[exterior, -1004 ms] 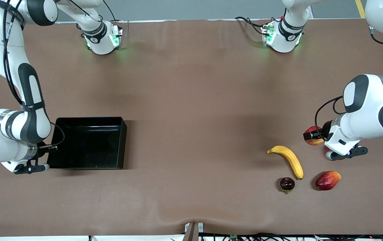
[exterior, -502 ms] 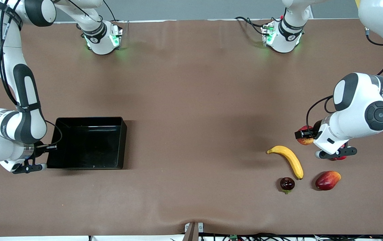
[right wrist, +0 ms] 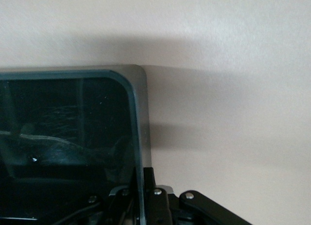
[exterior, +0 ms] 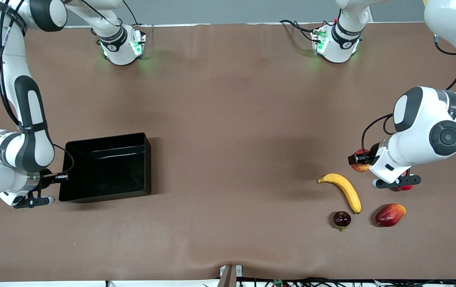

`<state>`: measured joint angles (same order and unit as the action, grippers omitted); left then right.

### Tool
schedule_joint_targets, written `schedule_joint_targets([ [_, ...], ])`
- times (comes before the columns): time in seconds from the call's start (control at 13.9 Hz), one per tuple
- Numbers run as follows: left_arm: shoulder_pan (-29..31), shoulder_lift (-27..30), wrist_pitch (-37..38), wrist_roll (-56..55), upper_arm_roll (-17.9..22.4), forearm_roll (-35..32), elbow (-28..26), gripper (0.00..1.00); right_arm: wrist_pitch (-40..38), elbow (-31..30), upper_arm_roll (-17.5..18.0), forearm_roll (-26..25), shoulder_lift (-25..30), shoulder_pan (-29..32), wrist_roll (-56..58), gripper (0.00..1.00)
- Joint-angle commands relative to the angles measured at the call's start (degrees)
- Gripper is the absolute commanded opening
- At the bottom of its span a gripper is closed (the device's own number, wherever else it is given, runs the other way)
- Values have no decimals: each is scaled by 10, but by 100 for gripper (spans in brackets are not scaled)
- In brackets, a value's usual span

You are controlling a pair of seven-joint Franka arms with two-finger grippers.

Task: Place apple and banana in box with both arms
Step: 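Lift the apple with the left gripper while the right gripper grips the box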

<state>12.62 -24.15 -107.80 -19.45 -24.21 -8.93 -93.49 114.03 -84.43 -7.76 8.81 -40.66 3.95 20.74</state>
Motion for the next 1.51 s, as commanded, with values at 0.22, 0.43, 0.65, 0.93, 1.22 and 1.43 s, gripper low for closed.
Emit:
schedule_joint_targets([
  [0.22, -7, 6, 15, -36, -20, 5, 9, 0, -37, 6, 4, 42, 46, -48, -96, 0],
  [0.43, -8, 2, 15, -94, -47, 4, 11, 0, -49, 3, 4, 42, 68, -109, -185, 0],
  [0.65, -8, 4, 15, -122, -65, 5, 12, 0, -50, 3, 4, 43, 69, -177, -270, 0],
  [0.93, -6, 20, 38, -176, -93, 5, 17, 0, -48, 3, 4, 102, 61, -256, -344, 0],
  [1.22, -12, 12, 39, -257, -130, 7, 18, 0, -41, 4, 2, 162, 35, -312, -352, 0],
  [1.43, -43, 1, 38, -312, -141, 7, 18, 0, 13, 5, 2, 161, 22, -356, -404, 0],
])
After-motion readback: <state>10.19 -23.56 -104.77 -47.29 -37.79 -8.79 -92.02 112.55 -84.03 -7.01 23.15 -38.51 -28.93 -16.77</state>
